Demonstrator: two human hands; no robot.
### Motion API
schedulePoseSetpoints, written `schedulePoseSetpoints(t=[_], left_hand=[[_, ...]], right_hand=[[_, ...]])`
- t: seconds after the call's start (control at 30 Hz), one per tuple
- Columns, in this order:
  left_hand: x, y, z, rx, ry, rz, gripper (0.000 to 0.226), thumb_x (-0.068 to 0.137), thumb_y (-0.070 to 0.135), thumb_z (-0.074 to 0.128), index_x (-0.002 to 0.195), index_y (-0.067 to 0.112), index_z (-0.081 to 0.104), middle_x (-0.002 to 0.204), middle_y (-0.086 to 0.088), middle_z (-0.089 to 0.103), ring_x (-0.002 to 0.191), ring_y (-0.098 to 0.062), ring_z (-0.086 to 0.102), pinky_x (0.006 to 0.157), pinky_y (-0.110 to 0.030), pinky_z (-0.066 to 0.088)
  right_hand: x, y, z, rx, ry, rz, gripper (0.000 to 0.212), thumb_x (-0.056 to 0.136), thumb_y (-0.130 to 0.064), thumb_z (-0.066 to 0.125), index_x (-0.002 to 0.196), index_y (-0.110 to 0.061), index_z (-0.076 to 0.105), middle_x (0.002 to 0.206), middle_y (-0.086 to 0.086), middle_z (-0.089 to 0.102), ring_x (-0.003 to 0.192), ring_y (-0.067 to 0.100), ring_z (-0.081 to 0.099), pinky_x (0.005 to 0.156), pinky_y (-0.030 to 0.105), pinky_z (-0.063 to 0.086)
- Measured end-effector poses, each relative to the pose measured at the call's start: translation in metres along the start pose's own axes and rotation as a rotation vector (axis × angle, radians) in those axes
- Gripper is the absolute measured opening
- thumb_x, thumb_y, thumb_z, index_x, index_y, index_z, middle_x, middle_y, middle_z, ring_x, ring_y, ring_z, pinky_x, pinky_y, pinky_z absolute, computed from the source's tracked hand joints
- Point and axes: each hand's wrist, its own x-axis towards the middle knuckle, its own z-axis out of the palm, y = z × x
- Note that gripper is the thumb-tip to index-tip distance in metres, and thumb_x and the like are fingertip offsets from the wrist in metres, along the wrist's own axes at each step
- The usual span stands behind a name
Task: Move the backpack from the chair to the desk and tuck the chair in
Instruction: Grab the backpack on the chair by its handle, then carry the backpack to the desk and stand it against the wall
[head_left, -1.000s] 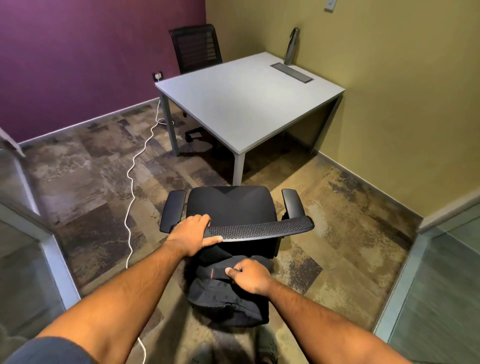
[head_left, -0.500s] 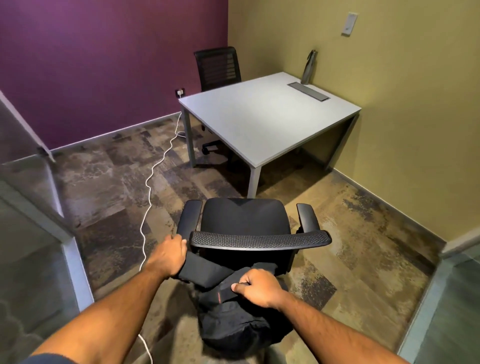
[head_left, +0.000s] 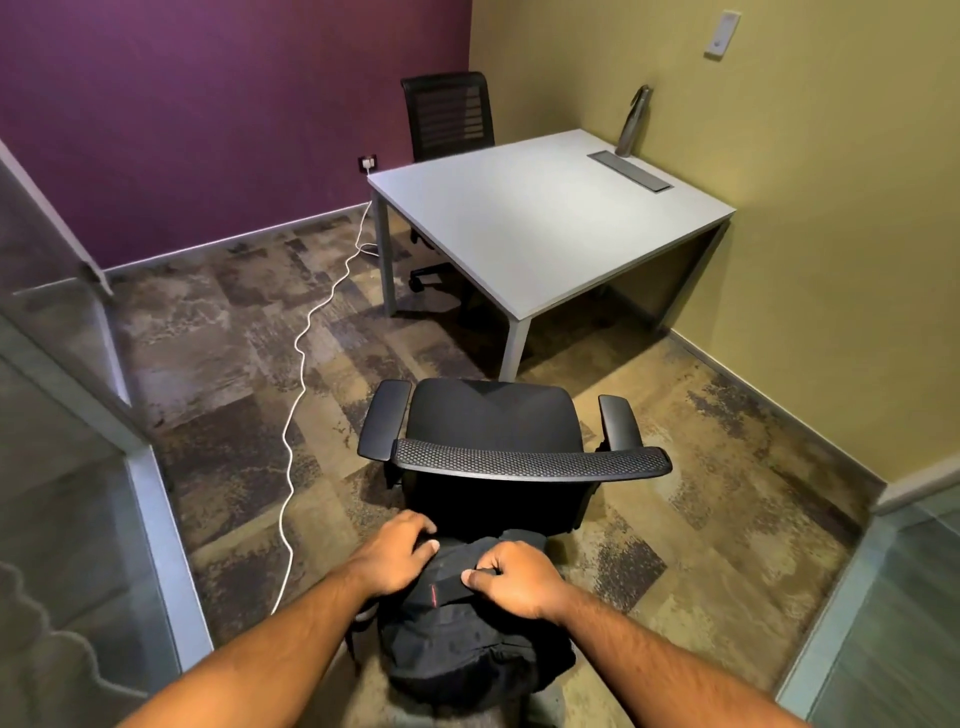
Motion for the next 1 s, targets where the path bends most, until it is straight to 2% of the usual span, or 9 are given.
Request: schedulePoseSetpoints(t=[0.13,0.23,0.33,0.47,0.57,0.67,0.87,0.93,1.0], left_hand=[[-0.006,0.027,0.006,-0.107,0.068,0.12,0.01,0.093,0.02,0.064,0.099,0.021,0.072,0.104,0.006,0.066,0.1,-0.01,0.063,0.094,-0.032,0.051],[-0.008,0.049,0.014,-0.254,-0.005,0.131,0.021,0.09,0.006,0.059,0.086,0.02,0.073,0.092,0.006,0.073,0.086,-0.008,0.067,0.084,-0.033,0.055],[-0.007,0.057,0.028,-0.334,-0.075,0.134,0.026,0.094,0.003,0.052,0.091,0.023,0.068,0.095,-0.001,0.073,0.089,-0.014,0.066,0.083,-0.034,0.052],[-0.007,0.055,0.04,-0.227,-0.176,0.164,0.021,0.105,0.023,0.047,0.089,0.035,0.054,0.101,-0.005,0.069,0.097,-0.024,0.064,0.09,-0.041,0.049],[-0.007,0.059,0.04,-0.161,-0.269,0.189,0.029,0.107,0.033,0.043,0.08,0.034,0.052,0.08,-0.002,0.071,0.076,-0.014,0.065,0.083,-0.037,0.051],[-0.002,0.072,0.037,-0.05,-0.383,0.291,0.034,0.109,0.035,0.042,0.077,0.028,0.05,0.072,0.006,0.063,0.07,-0.011,0.056,0.081,-0.039,0.049],[0.012,0.124,0.035,0.088,-0.439,0.429,0.034,0.11,0.024,0.042,0.092,0.002,0.061,0.1,-0.02,0.066,0.092,-0.029,0.061,0.09,-0.045,0.046],[0.012,0.138,0.039,0.126,-0.457,0.458,0.038,0.11,0.028,0.043,0.094,-0.002,0.062,0.101,-0.018,0.065,0.094,-0.028,0.06,0.089,-0.042,0.045],[0.018,0.141,0.043,0.137,-0.438,0.485,0.041,0.109,0.032,0.045,0.092,0.0,0.062,0.092,-0.011,0.06,0.085,-0.019,0.054,0.08,-0.035,0.04]], right_hand=[[-0.004,0.001,0.004,0.036,0.02,0.035,0.056,0.093,-0.051,0.06,0.058,-0.017,0.033,0.051,-0.001,0.036,0.051,0.016,0.036,0.056,0.04,0.023],[-0.009,0.002,0.007,0.046,0.024,0.072,0.052,0.089,-0.048,0.061,0.057,-0.017,0.034,0.051,-0.001,0.038,0.049,0.015,0.037,0.055,0.041,0.024],[-0.016,0.001,0.007,0.074,0.034,0.099,0.046,0.079,-0.052,0.057,0.057,-0.017,0.037,0.052,-0.002,0.04,0.047,0.013,0.04,0.053,0.039,0.025],[-0.023,0.01,0.008,0.123,0.075,0.121,0.04,0.076,-0.049,0.054,0.065,-0.011,0.049,0.059,0.0,0.05,0.054,0.012,0.045,0.056,0.039,0.033],[-0.031,0.016,0.011,0.115,0.067,0.118,0.03,0.081,-0.046,0.055,0.077,-0.021,0.071,0.065,-0.003,0.065,0.059,0.011,0.056,0.057,0.038,0.039],[-0.041,0.027,0.007,0.16,0.066,0.126,0.032,0.079,-0.051,0.057,0.063,-0.024,0.058,0.058,-0.004,0.052,0.053,0.01,0.046,0.052,0.031,0.029],[-0.065,0.064,-0.019,0.32,0.108,0.154,0.042,0.083,-0.04,0.064,0.058,-0.016,0.04,0.052,-0.004,0.033,0.052,0.013,0.029,0.059,0.04,0.021],[-0.079,0.075,-0.018,0.413,0.091,0.192,0.035,0.082,-0.037,0.061,0.052,-0.022,0.051,0.051,-0.005,0.046,0.054,0.015,0.04,0.06,0.038,0.029],[-0.086,0.079,-0.022,0.494,0.045,0.224,0.026,0.082,-0.029,0.059,0.059,-0.021,0.07,0.058,0.008,0.064,0.058,0.025,0.053,0.065,0.037,0.039]])
